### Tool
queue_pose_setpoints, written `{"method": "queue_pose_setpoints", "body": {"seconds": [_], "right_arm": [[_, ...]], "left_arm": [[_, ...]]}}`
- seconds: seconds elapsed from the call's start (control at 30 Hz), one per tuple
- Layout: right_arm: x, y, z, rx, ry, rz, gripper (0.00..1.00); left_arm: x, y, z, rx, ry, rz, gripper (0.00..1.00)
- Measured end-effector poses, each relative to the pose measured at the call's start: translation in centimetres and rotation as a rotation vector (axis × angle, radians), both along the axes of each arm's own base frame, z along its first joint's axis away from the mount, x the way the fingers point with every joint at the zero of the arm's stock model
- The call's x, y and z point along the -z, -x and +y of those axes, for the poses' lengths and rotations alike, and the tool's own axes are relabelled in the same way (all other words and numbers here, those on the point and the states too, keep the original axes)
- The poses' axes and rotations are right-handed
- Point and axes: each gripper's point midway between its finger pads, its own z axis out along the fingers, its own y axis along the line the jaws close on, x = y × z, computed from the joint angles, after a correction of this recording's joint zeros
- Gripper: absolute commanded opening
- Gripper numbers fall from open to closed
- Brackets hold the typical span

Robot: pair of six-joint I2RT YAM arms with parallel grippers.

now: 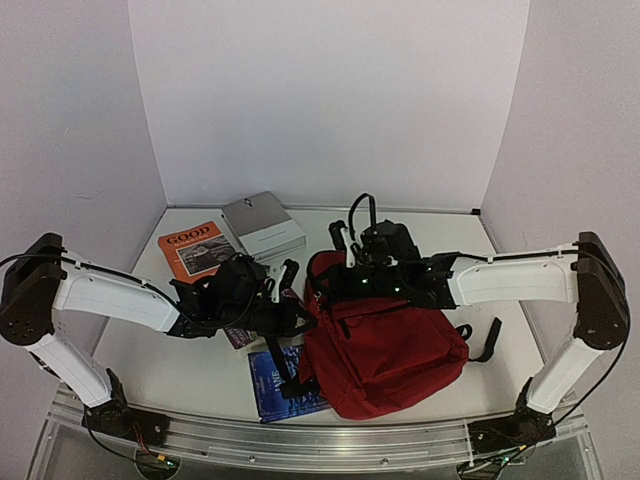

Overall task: Pack the student bag
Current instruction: Unzip the student bag at the center of the board.

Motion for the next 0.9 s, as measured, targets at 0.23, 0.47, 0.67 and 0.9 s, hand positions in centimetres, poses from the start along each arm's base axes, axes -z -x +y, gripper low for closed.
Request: {"method": "queue_pose_setpoints", "body": {"seconds": [0.23,0.47,0.67,0.9], "right_arm": [[-0.7,-2.8,0.5,0.085,0.026,-0.031,0.00],[-0.4,-7.7,0.3,0.164,0.036,-0.043,0.00],[-0.5,-10.3,0.3,0.193,0.036,-0.058,0.00],[1.3,-13.1,-1.1,0.246,0.061,-0.042,0.00]], "left_arm": [[-0.2,0.1,-0.2,0.005,0.008,-0.002,0.00],[0.0,0.5,-0.2,0.013,0.003,0.001,0.00],[0.3,1.2,-0.4,0.028,-0.007,0.007,0.00],[0.9,2.7,-0.7,0.048,-0.032,0.018,0.03]]}}
